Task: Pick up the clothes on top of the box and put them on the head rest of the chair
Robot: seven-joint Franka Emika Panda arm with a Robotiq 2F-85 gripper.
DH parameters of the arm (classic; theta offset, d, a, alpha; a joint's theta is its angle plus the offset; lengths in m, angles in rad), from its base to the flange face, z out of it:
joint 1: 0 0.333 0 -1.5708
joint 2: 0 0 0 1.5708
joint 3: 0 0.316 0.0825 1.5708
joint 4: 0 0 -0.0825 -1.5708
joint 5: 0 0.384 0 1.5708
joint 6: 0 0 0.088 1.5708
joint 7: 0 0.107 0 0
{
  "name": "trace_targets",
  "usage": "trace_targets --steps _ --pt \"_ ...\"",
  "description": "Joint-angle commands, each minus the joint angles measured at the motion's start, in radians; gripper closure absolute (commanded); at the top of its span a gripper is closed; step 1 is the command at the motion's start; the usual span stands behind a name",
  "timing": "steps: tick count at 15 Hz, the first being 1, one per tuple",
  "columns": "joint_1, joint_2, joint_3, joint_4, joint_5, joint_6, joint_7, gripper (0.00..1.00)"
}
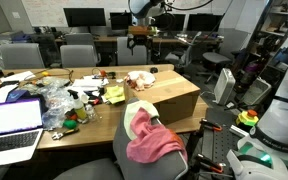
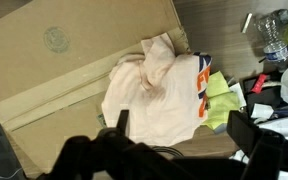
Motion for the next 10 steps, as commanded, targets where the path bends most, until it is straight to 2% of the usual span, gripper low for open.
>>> trace_targets --steps 1,10 --pt "-0.031 0.109 0.007 0.144 0.081 -0.081 -0.021 0.00" --pt "-0.088 0.332 0.019 0.354 0.208 -0.252 -0.018 0.00"
